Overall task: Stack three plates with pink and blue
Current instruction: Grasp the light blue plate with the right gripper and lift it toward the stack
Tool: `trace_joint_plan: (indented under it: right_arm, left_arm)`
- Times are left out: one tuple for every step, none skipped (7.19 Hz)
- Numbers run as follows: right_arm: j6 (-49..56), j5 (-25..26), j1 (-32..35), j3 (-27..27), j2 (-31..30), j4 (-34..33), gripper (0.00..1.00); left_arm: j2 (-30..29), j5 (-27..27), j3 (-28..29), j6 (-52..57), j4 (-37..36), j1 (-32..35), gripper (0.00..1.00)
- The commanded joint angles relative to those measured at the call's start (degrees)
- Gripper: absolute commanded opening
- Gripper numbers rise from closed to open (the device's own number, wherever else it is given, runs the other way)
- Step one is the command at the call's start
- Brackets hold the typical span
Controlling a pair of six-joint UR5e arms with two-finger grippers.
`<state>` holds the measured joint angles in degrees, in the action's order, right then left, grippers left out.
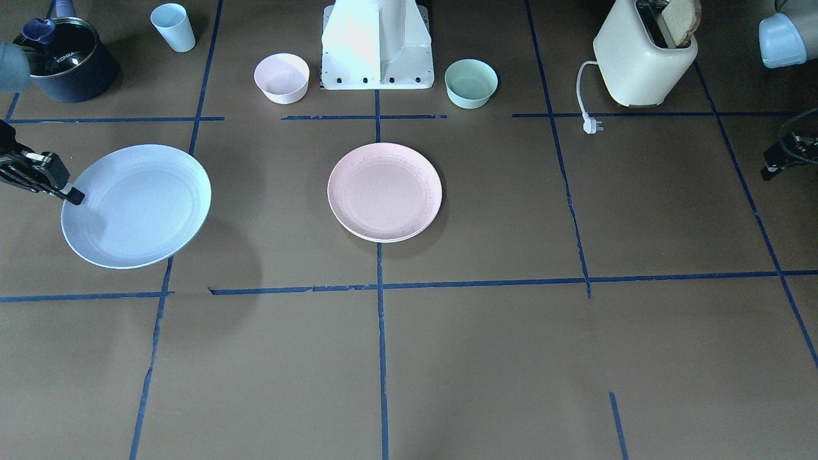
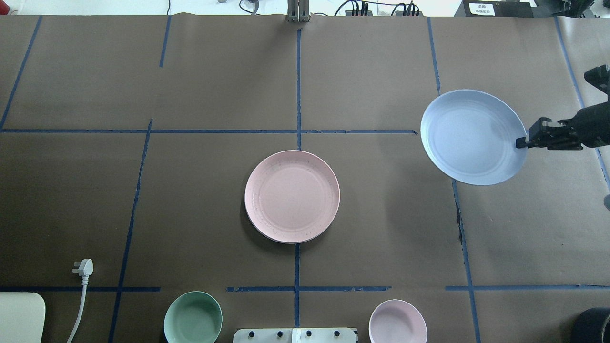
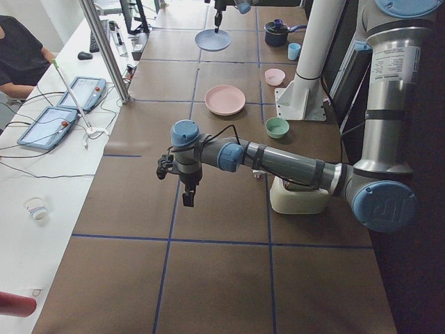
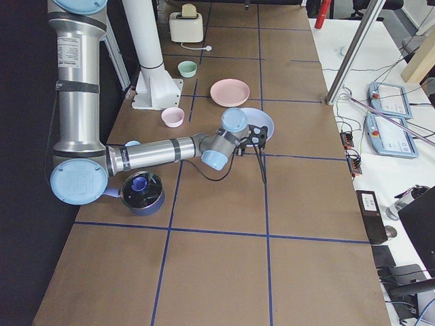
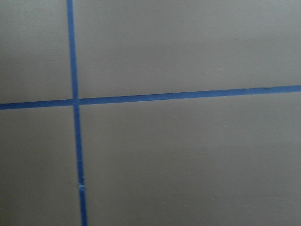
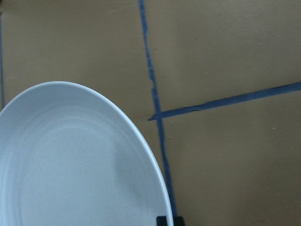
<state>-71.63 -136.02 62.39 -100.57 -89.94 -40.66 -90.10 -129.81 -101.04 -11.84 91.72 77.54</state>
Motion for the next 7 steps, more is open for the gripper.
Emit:
trace_joint_plan:
  right_arm:
    - [-6.83,0.41,-2.61,-0.59,9.56,-4.83,0.0]
    - [-6.85,1.71,-4.89,-0.76,13.43,-8.35,0.0]
    - [-7.81,6.08,-9.7,-0.85,17.39,-11.43,0.0]
    - [-10.6,12.13,-15.4,-0.94,21.43,-14.77,0.0]
    - [-11.41,17.75,-20.5,-1.03,24.26,-17.67,0.0]
    - [-11.51,23.9,-26.12,-1.11,25.5,-20.31,0.0]
    - [-11.42,28.49,-29.57,-1.12,25.78,-21.65,0.0]
  left_arm:
    - [-0.16,-0.26,3.39,3.58,0.39,1.65,1.0]
    - [-0.07,-0.18,4.53,6.28,0.48,1.82,1.0]
    - [-0.16,-0.26,5.15,7.61,0.48,2.96,1.0]
    - [-0.25,-0.26,5.16,7.62,0.48,3.06,1.0]
    - [-0.25,-0.26,5.24,7.62,0.48,3.06,1.0]
    - [-0.34,-0.26,5.24,7.62,0.48,3.06,1.0]
    - [-0.34,-0.26,5.5,7.62,0.48,3.06,1.0]
